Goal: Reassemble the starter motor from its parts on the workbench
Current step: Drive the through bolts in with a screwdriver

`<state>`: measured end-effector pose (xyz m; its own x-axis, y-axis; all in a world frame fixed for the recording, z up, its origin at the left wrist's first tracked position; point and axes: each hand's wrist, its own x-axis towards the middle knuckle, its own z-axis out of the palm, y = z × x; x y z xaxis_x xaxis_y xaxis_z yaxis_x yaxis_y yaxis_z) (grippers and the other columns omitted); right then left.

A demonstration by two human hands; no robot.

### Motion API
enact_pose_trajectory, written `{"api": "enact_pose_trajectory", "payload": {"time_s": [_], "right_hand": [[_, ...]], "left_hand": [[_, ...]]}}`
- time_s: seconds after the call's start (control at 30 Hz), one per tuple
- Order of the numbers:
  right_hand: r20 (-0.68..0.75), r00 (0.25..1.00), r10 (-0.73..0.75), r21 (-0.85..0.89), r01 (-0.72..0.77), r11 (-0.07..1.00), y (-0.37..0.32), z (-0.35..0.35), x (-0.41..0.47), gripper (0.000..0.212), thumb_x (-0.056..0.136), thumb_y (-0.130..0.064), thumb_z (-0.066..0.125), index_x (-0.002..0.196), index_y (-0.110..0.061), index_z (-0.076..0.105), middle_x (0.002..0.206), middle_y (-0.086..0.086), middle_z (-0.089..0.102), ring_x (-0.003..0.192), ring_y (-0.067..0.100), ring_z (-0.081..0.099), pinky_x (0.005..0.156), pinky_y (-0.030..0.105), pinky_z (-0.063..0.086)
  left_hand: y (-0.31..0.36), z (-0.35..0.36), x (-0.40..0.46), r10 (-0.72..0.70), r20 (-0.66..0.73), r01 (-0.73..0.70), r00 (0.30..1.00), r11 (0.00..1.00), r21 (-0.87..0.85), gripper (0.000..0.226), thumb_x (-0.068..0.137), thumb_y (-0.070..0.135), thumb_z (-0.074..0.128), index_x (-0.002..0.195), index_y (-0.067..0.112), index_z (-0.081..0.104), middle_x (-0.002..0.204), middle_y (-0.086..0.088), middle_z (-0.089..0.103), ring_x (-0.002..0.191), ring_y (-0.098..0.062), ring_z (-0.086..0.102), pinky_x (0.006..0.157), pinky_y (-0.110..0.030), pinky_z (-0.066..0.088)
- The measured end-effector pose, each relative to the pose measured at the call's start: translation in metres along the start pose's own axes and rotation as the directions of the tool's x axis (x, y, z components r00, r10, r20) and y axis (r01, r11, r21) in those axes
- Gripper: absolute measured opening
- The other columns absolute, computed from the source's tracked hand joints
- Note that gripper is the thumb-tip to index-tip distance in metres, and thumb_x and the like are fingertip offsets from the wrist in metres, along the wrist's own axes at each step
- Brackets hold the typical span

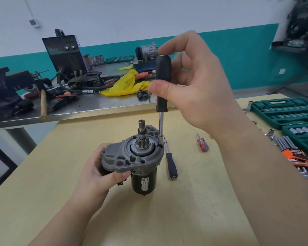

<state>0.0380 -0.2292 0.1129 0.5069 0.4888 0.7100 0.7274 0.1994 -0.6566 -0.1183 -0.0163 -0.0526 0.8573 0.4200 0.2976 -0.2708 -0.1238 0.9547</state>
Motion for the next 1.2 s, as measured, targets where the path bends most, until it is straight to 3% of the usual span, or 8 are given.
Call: {"api": "enact_pose_trajectory", "payload": {"time_s": [0.1, 0.17, 0.37, 0.43, 0.7, 0.87, 0.97, 1.2], "right_hand": [[-0.198, 0.977, -0.083, -0.325, 0.014, 0.945, 0.003, 0.012, -0.003, 0.045, 0.085, -0.040, 0.086, 0.116, -0.026, 0.056, 0.076, -0.018, 0.057, 0.070, 0.006, 0.063, 0.065, 0.025, 0.055], [-0.213, 0.973, -0.093, -0.346, 0.014, 0.938, 0.004, 0.014, -0.004, 0.044, 0.087, -0.045, 0.084, 0.117, -0.027, 0.057, 0.074, -0.019, 0.056, 0.069, 0.005, 0.060, 0.063, 0.022, 0.051], [0.064, 0.996, 0.057, 0.171, -0.067, 0.983, 0.003, 0.000, 0.001, 0.026, 0.102, -0.007, 0.066, 0.123, -0.018, 0.054, 0.116, 0.008, 0.073, 0.101, 0.022, 0.077, 0.083, 0.041, 0.066], [0.130, 0.991, 0.029, 0.231, -0.058, 0.971, -0.001, -0.004, 0.000, 0.029, 0.101, 0.001, 0.064, 0.120, -0.018, 0.054, 0.111, 0.012, 0.072, 0.095, 0.027, 0.079, 0.080, 0.043, 0.067], [-0.182, 0.978, -0.101, -0.370, 0.027, 0.929, -0.002, 0.012, -0.003, 0.030, 0.092, -0.023, 0.074, 0.116, -0.020, 0.055, 0.084, -0.014, 0.059, 0.072, 0.015, 0.061, 0.071, 0.037, 0.056], [0.016, 0.996, 0.089, 0.104, -0.090, 0.990, -0.003, 0.002, 0.001, 0.027, 0.101, -0.007, 0.068, 0.120, -0.020, 0.054, 0.117, 0.006, 0.072, 0.097, 0.023, 0.078, 0.085, 0.045, 0.066], [0.087, 0.994, 0.071, 0.184, -0.086, 0.979, -0.005, -0.003, 0.001, 0.028, 0.102, 0.002, 0.064, 0.120, -0.017, 0.054, 0.114, 0.014, 0.071, 0.091, 0.025, 0.080, 0.079, 0.044, 0.067], [-0.215, 0.976, -0.030, -0.266, -0.029, 0.964, 0.001, 0.006, -0.001, 0.039, 0.086, -0.035, 0.087, 0.110, -0.028, 0.056, 0.083, -0.014, 0.064, 0.069, 0.007, 0.064, 0.068, 0.023, 0.056]], "left_hand": [[-0.001, -0.001, 0.000, 0.002, -0.002, -0.002, 1.000, 1.000, -0.003, 0.076, 0.062, 0.049, 0.103, 0.123, 0.018, 0.069, 0.112, -0.027, 0.071, 0.094, -0.040, 0.064, 0.071, -0.042, 0.055], [-0.001, -0.001, 0.000, 0.005, -0.003, -0.005, 1.000, 1.000, -0.006, 0.077, 0.063, 0.049, 0.103, 0.123, 0.017, 0.069, 0.112, -0.028, 0.070, 0.094, -0.041, 0.064, 0.072, -0.045, 0.055], [-0.001, -0.001, 0.001, 0.007, 0.000, -0.007, 1.000, 1.000, -0.010, 0.074, 0.062, 0.049, 0.103, 0.121, 0.019, 0.070, 0.112, -0.029, 0.069, 0.093, -0.040, 0.063, 0.071, -0.041, 0.056], [-0.001, -0.001, 0.001, 0.008, 0.005, -0.008, 1.000, 1.000, -0.008, 0.074, 0.062, 0.049, 0.103, 0.121, 0.018, 0.069, 0.111, -0.029, 0.069, 0.092, -0.039, 0.063, 0.070, -0.040, 0.055], [-0.003, -0.002, 0.001, 0.007, 0.005, -0.007, 1.000, 1.000, 0.001, 0.077, 0.065, 0.048, 0.102, 0.125, 0.016, 0.068, 0.112, -0.028, 0.070, 0.093, -0.039, 0.064, 0.071, -0.043, 0.054], [-0.004, -0.004, 0.001, 0.009, 0.011, -0.009, 1.000, 1.000, -0.021, 0.075, 0.065, 0.046, 0.102, 0.123, 0.015, 0.068, 0.111, -0.030, 0.069, 0.091, -0.039, 0.063, 0.069, -0.042, 0.054], [-0.004, -0.003, 0.001, 0.006, 0.018, -0.006, 1.000, 1.000, -0.018, 0.076, 0.066, 0.045, 0.102, 0.124, 0.012, 0.067, 0.108, -0.029, 0.069, 0.087, -0.036, 0.062, 0.066, -0.038, 0.054], [-0.001, 0.000, 0.001, 0.017, 0.011, -0.017, 1.000, 1.000, -0.024, 0.073, 0.062, 0.047, 0.103, 0.119, 0.016, 0.070, 0.106, -0.028, 0.070, 0.085, -0.032, 0.063, 0.063, -0.035, 0.053]]}}
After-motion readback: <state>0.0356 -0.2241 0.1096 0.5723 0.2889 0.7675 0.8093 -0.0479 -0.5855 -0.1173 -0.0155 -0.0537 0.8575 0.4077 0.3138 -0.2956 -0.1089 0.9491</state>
